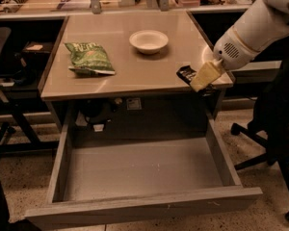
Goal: Place rxbar chocolate into top drawer
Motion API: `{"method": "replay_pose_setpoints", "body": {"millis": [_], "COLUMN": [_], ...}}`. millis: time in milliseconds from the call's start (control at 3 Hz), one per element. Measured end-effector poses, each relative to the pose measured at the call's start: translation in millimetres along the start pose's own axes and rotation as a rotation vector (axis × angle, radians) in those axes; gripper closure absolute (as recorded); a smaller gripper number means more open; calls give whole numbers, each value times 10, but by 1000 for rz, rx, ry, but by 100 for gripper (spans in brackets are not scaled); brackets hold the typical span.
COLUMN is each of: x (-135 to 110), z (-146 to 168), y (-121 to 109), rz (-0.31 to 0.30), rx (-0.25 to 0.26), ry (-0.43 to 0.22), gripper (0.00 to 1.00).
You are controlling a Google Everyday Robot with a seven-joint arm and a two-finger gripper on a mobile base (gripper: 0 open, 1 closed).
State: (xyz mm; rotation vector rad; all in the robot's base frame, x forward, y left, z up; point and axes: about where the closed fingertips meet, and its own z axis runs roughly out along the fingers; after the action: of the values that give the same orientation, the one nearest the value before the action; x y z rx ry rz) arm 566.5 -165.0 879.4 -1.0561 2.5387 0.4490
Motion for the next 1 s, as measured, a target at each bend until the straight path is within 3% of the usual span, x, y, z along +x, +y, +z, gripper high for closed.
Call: {"method": "replay_pose_setpoints", "body": {"millis": [667, 1000], "x": [88, 347], "z": [95, 365], "y": [117, 442], "rz": [4, 58], "rx": [-20, -102], "ry": [8, 18], "gripper": [100, 100]}}
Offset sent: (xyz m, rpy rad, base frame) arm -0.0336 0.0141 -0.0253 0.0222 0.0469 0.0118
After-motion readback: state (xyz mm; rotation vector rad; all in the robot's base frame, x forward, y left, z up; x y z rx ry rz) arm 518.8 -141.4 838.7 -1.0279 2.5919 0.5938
